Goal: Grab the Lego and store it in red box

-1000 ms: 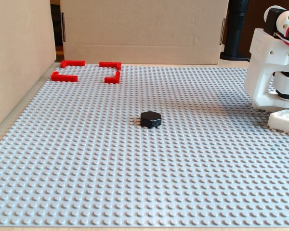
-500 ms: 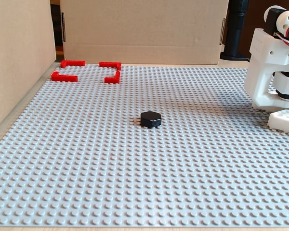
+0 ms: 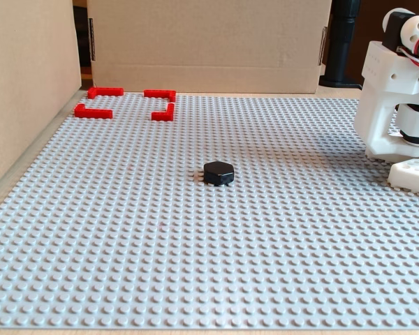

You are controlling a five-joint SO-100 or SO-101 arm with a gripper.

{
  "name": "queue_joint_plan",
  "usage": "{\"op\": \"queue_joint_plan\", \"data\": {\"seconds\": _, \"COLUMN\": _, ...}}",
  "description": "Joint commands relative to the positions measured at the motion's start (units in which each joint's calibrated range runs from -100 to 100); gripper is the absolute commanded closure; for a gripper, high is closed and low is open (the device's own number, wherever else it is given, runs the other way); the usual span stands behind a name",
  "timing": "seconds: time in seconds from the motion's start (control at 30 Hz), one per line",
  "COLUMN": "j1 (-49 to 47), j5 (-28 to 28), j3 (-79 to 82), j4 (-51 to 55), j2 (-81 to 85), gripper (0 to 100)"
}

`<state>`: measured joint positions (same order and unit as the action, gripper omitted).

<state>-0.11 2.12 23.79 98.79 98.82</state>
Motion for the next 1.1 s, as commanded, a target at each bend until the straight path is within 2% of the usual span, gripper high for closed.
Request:
{"op": "queue_joint_plan", "data": {"seconds": 0.0, "j1": -0.2, "j5": 0.0, "j3": -0.6, "j4": 0.1, "j2": 0.0, "gripper": 98}}
{"op": "queue_joint_plan", "data": {"seconds": 0.3, "j1": -0.2, "j5": -0.2, "j3": -2.5, "j4": 0.2, "j2": -4.6, "gripper": 98}}
{"op": "queue_joint_plan", "data": {"seconds": 0.4, "j1": -0.2, "j5": -2.3, "j3": -7.2, "j4": 0.1, "j2": -9.0, "gripper": 98}}
{"op": "queue_joint_plan", "data": {"seconds": 0.67, "j1": -0.3, "j5": -2.9, "j3": -21.8, "j4": 0.2, "j2": -24.6, "gripper": 94}}
{"op": "queue_joint_plan", "data": {"seconds": 0.87, "j1": -10.3, "j5": -2.7, "j3": -23.9, "j4": 0.2, "j2": -32.0, "gripper": 91}}
{"op": "queue_joint_plan", "data": {"seconds": 1.07, "j1": -11.7, "j5": -2.5, "j3": -24.5, "j4": 0.2, "j2": -37.4, "gripper": 91}}
